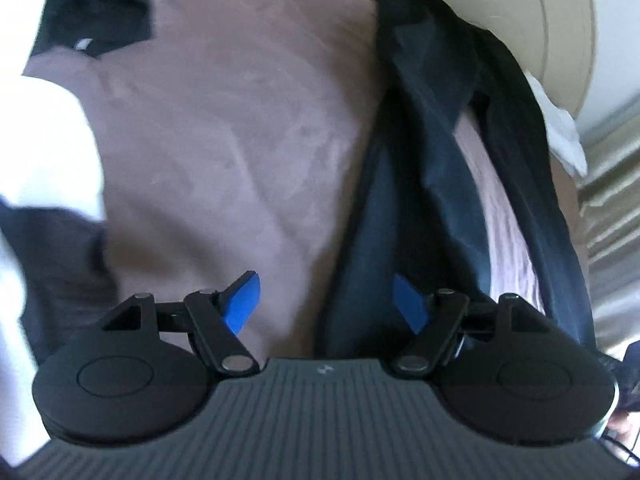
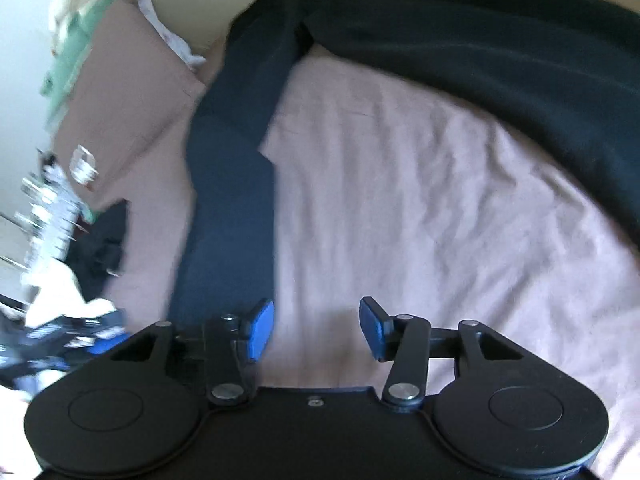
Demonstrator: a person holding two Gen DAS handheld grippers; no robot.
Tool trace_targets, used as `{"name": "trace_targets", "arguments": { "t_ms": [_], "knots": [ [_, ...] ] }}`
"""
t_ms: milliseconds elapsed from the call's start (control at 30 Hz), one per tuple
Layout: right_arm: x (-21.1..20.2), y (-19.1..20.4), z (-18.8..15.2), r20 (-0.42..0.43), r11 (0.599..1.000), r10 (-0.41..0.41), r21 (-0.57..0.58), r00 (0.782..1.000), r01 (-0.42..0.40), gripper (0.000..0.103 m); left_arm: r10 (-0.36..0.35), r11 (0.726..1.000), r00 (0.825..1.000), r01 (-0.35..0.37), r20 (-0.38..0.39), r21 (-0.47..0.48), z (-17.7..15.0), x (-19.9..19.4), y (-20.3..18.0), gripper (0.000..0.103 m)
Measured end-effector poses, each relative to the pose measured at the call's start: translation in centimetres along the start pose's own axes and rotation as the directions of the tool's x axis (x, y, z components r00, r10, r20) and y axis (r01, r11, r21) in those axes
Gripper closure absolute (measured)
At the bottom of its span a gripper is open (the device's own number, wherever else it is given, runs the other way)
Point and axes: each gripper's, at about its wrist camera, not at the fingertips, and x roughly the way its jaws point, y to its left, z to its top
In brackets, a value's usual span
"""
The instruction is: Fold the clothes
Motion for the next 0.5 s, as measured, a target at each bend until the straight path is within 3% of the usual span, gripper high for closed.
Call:
{"name": "trace_targets", "arguments": {
  "t_ms": [67, 133, 167, 200, 233, 267, 300, 367, 400, 433, 467, 500],
  "knots": [
    [-0.1, -0.4, -0.1, -0.015, 0.991, 0.119, 0.07, 0.993, -0.117, 0.043, 0.009, 0.998, 0.999, -0.006, -0.042, 0.069, -0.3, 2.0, -1.5, 0.019],
    [0.6, -1.3, -0.3, -0.037, 0.946, 0.279, 0.183, 0.96, -0.268, 0.032, 0.021, 0.998, 0.995, -0.015, -0.1, 0.056, -0.9, 5.1, -2.0, 0.012],
    [1.1, -1.9, -0.4, -0.044, 0.913, 0.35, 0.241, 0.936, -0.33, 0.03, 0.024, 0.999, 0.996, -0.02, -0.091, 0.042, -1.3, 5.8, -2.1, 0.003],
    [1.4, -1.9, -0.5, -0.055, 0.908, 0.361, 0.246, 0.931, -0.338, 0.03, 0.019, 0.999, 0.999, -0.016, -0.05, 0.051, -1.7, 6.1, -2.5, 0.0],
    [1.6, -1.5, -0.7, -0.068, 0.923, 0.337, 0.218, 0.939, -0.316, 0.03, 0.019, 0.997, 1.0, -0.017, -0.024, 0.072, -2.0, 6.3, -3.0, 0.0],
    [1.8, -1.2, -0.8, -0.08, 0.937, 0.312, 0.19, 0.947, -0.293, 0.029, 0.032, 0.993, 0.999, -0.029, -0.024, 0.117, -2.3, 6.5, -3.7, 0.009],
    [1.9, -0.9, -0.9, -0.092, 0.949, 0.287, 0.161, 0.953, -0.27, 0.029, 0.059, 0.984, 0.998, -0.055, -0.017, 0.168, -2.6, 6.5, -4.6, 0.045],
    [2.3, -0.3, -1.2, -0.113, 0.969, 0.235, 0.102, 0.965, -0.224, 0.026, 0.135, 0.956, 0.99, -0.139, 0.03, 0.259, -3.4, 6.2, -6.2, 0.086],
    [2.5, 0.0, -1.4, -0.123, 0.977, 0.208, 0.072, 0.97, -0.201, 0.026, 0.161, 0.945, 0.985, -0.172, 0.061, 0.28, -3.7, 5.9, -6.9, 0.097],
    [2.8, 0.5, -1.6, -0.137, 0.98, 0.196, 0.048, 0.971, -0.191, 0.026, 0.176, 0.944, 0.979, -0.197, 0.104, 0.263, -3.8, 5.0, -7.2, 0.097],
    [3.2, 0.9, -1.8, -0.161, 0.976, 0.216, 0.035, 0.963, -0.214, 0.026, 0.206, 0.939, 0.966, -0.241, 0.159, 0.247, -3.7, 3.6, -7.6, 0.097],
    [3.8, 1.3, -1.9, -0.189, 0.968, 0.252, 0.027, 0.949, -0.251, 0.026, 0.249, 0.921, 0.937, -0.307, 0.244, 0.239, -3.6, 1.8, -8.2, 0.097]
  ]
}}
